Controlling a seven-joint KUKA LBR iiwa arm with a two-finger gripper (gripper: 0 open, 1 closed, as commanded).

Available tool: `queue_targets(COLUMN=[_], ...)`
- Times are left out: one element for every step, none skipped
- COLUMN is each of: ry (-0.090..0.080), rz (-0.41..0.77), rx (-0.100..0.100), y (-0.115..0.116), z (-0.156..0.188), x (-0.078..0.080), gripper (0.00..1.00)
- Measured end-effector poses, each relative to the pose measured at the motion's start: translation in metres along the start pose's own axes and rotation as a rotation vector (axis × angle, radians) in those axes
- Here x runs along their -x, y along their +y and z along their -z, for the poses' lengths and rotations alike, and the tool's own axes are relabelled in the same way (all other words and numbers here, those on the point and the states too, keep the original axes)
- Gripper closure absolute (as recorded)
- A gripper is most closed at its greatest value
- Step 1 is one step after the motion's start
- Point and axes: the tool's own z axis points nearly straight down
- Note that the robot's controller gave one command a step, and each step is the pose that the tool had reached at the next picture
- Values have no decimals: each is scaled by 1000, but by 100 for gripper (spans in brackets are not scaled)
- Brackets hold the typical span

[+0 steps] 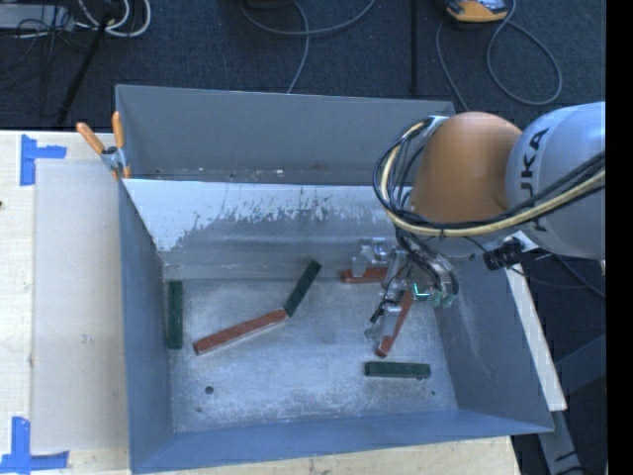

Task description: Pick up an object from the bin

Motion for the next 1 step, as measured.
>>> queue_targets(ry=[-2], rz=[59], rx=[3], y=[107], z=[-93], x=[18], gripper=[0])
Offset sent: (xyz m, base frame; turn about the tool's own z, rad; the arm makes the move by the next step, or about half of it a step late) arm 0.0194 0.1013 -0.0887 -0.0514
